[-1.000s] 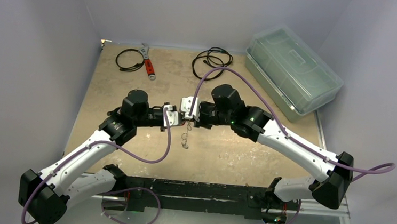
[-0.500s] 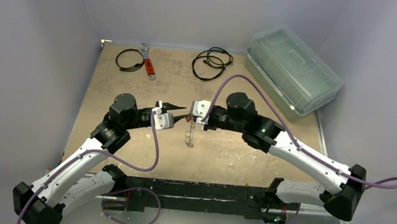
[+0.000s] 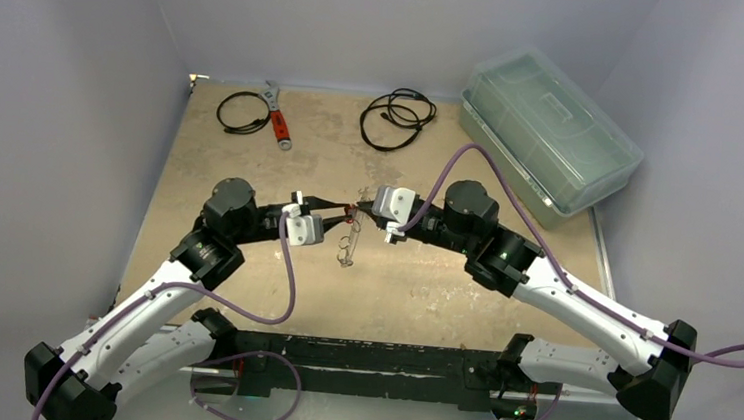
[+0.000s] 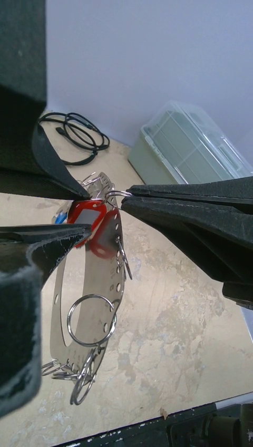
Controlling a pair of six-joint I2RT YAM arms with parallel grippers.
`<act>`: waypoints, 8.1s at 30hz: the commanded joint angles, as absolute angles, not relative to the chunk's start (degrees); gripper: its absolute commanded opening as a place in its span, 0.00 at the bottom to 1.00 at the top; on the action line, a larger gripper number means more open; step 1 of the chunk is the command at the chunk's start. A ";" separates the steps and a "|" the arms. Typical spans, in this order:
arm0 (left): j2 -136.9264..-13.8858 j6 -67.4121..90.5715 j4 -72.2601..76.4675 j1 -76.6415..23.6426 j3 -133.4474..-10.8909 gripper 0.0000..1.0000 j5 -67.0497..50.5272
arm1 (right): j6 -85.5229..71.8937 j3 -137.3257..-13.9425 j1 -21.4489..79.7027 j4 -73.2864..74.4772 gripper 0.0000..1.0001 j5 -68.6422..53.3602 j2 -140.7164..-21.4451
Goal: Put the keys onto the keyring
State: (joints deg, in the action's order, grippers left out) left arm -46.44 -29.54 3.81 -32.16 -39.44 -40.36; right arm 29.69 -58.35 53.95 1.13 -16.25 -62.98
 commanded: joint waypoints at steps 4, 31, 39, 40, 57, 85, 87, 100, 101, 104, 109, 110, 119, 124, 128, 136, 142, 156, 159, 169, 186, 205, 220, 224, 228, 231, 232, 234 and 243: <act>-46.68 -29.60 5.49 -32.14 -39.52 0.17 -41.72 | 28.02 -57.84 53.88 -6.13 0.00 -18.57 -61.23; -44.71 -30.66 6.80 -32.15 -38.78 0.22 -43.44 | 26.08 -54.77 53.88 -11.78 0.00 -18.73 -61.35; -44.30 -30.45 7.14 -32.09 -38.61 0.28 -44.69 | 25.84 -53.33 53.82 -12.32 0.00 -18.41 -60.52; -44.30 -30.37 7.26 -32.14 -38.59 0.29 -44.98 | 25.80 -53.28 53.80 -12.39 0.00 -18.52 -60.52; -44.98 -30.19 7.05 -32.15 -38.97 0.06 -45.44 | 25.61 -54.33 53.81 -10.03 0.00 -24.49 -61.03; -49.70 -32.08 0.09 -32.06 -42.84 0.00 -39.22 | 29.85 -62.60 53.88 7.30 0.50 -10.40 -63.77; -50.08 -32.08 0.09 -32.13 -42.80 0.00 -39.13 | 30.55 -64.21 53.88 9.83 0.50 -10.29 -65.21; -50.93 -31.67 -1.77 -32.10 -43.07 0.00 -37.22 | 31.25 -69.19 53.97 14.55 0.38 -14.54 -71.38; -50.92 -31.64 -1.91 -32.15 -43.07 0.00 -37.18 | 31.22 -69.32 53.96 14.83 0.38 -14.85 -71.74; -50.89 -31.64 -1.93 -32.08 -43.16 0.00 -37.20 | 31.25 -69.48 54.04 15.03 0.36 -15.73 -72.51; -50.64 -31.77 -1.96 -32.16 -43.16 0.00 -37.17 | 31.22 -69.60 54.05 14.92 0.33 -16.00 -73.81; -50.60 -31.83 -2.08 -32.11 -43.18 0.00 -37.10 | 31.20 -69.68 54.05 14.89 0.33 -16.00 -74.01; -50.10 -31.91 -2.09 -32.12 -43.16 0.00 -37.16 | 31.62 -69.48 54.05 14.80 0.30 -15.24 -75.23; -49.77 -31.90 -2.11 -32.08 -43.08 0.00 -37.10 | 31.73 -69.22 54.06 14.60 0.26 -14.95 -75.58; -49.50 -31.99 -2.20 -32.16 -43.03 0.00 -36.59 | 31.73 -69.24 54.05 14.84 0.10 -14.54 -76.25; -48.93 -32.08 -1.86 -32.09 -42.83 0.00 -36.47 | 31.81 -69.41 54.05 15.21 0.00 -14.22 -76.51; -47.00 -31.62 0.09 -32.11 -41.62 0.18 -33.25 | 32.20 -65.98 54.05 8.79 0.00 -15.77 -71.97; -44.67 -26.38 8.72 -32.00 -39.03 0.35 -39.32 | 27.55 -54.86 53.88 -11.37 0.00 -13.01 -61.32; -45.20 -25.60 9.64 -31.99 -39.03 0.34 -41.86 | 26.51 -53.86 53.81 -13.36 0.00 -13.63 -60.22; -48.19 -22.82 10.58 -31.91 -39.20 0.37 -42.18 | 22.41 -50.54 53.79 -21.35 0.00 -16.71 -57.16; -48.94 -15.74 20.34 -31.73 -36.80 0.40 -48.38 | 20.83 -49.75 53.79 -23.26 0.00 -19.81 -56.69; -49.12 -13.79 23.77 -31.34 -35.78 0.00 -49.29 | 20.60 -49.94 53.70 -23.05 0.00 -20.90 -57.00; -49.99 -22.45 10.72 -31.11 -39.52 0.00 -44.85 | 20.66 -48.70 53.70 -21.01 0.00 -15.71 -55.93; -50.27 -23.95 7.89 -31.11 -40.31 0.00 -42.60 | 20.65 -48.86 53.67 -19.66 0.00 -10.44 -56.75; -50.93 -24.20 5.68 -31.11 -41.04 0.00 -40.08 | 20.52 -48.65 53.65 -18.65 0.16 -7.69 -57.13; -52.16 -25.13 2.88 -31.09 -42.23 0.00 -37.26 | 20.27 -48.40 53.63 -18.42 0.27 -6.67 -57.13; -52.67 -25.36 1.99 -31.11 -42.65 0.00 -36.06 | 20.16 -48.23 53.68 -18.50 0.30 -6.34 -57.13; -53.53 -25.21 0.86 -31.11 -43.42 0.00 -33.38 | 19.88 -47.93 53.70 -18.67 0.35 -5.72 -57.19; -58.72 -26.19 -7.05 -31.11 -48.47 0.00 -18.89 | 18.74 -47.81 53.70 -18.78 0.46 -0.61 -59.16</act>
State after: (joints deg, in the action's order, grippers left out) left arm -57.47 -24.69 -5.21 -31.51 -44.03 -27.22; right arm 20.27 -47.92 53.93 -17.65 -4.32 -58.43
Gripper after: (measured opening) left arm 0.208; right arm 0.446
